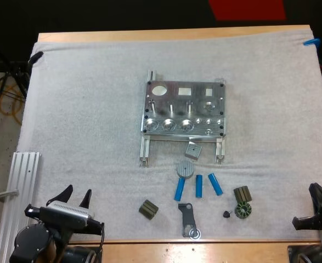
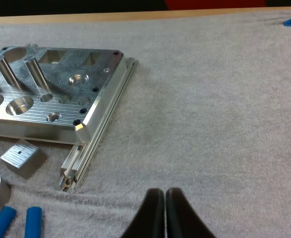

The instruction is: Load cells from right to left

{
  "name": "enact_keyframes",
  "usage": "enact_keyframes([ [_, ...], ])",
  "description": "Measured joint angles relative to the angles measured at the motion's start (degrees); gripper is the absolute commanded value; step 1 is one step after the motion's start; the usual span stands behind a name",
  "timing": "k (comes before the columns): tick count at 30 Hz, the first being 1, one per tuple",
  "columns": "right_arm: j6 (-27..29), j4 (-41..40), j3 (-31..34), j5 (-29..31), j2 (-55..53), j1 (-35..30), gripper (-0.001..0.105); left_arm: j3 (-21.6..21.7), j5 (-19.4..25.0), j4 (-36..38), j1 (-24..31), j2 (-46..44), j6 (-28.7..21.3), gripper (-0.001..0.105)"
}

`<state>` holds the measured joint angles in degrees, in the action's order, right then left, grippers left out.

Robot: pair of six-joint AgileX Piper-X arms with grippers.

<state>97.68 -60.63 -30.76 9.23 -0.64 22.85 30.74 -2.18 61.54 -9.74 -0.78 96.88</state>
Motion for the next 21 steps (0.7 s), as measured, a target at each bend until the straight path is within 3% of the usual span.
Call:
enact_keyframes([
  [6,0.0,0.0,0.0,0.0,0.0,0.0,0.003,0.0,0.0,0.0,0.0,0.0,0.0,0.043],
  [13,0.0,0.0,0.0,0.0,0.0,0.0,0.042,0.0,0.0,0.0,0.0,0.0,0.0,0.043],
  [21,0.0,0.0,0.0,0.0,0.0,0.0,0.043,0.0,-0.2,0.0,0.0,0.0,0.0,0.043],
])
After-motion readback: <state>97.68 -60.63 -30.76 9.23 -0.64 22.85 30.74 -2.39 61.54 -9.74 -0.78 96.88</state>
